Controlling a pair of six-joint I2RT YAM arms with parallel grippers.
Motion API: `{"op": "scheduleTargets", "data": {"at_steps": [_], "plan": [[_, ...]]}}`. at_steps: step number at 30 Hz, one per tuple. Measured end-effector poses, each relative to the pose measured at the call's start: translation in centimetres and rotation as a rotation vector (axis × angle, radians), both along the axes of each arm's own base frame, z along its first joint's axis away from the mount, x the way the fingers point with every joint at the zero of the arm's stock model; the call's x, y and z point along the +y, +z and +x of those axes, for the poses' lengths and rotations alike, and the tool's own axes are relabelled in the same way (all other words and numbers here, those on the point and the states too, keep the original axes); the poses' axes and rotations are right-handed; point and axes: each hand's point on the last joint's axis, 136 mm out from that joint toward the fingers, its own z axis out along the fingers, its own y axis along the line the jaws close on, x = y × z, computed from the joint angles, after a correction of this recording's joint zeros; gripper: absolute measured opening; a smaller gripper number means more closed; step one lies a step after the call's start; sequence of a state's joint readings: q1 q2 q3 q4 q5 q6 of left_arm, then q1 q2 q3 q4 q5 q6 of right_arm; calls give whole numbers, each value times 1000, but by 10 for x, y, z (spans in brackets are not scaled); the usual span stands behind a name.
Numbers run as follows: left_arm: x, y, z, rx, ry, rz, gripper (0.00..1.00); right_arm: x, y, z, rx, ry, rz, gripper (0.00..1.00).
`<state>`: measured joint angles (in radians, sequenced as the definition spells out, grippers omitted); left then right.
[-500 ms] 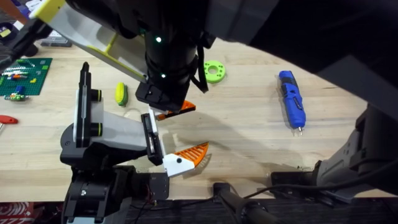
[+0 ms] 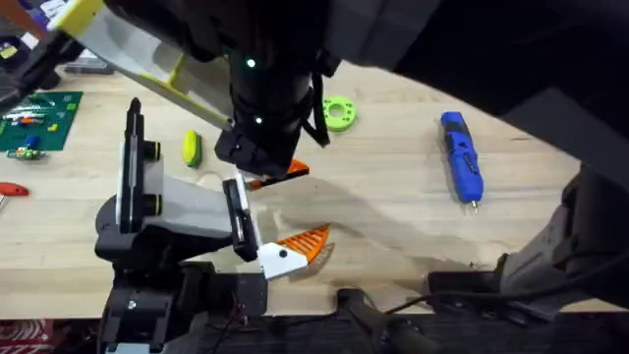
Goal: Pick up the gripper from the table and insert it into the empty holder that is missing its gripper. Then pick up a screw, insert it into the mounting hole, and use the screwdriver to tighten it. Finally, clean up the table by picking up the vegetable and placing it into the bucket.
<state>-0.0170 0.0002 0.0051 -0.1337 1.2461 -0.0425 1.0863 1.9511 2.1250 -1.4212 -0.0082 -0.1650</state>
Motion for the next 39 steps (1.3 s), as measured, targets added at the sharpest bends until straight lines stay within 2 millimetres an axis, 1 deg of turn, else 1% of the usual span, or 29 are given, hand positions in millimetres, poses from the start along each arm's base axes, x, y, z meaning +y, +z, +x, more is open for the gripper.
{"op": "scheduleTargets", "data": {"at_steps": [24,39], "plan": [[0,0,0,0,0,0,986,-2,-1,-1,6,0,-10,11],[0,0,0,0,0,0,986,1,0,-3,15,3,6,11]]}}
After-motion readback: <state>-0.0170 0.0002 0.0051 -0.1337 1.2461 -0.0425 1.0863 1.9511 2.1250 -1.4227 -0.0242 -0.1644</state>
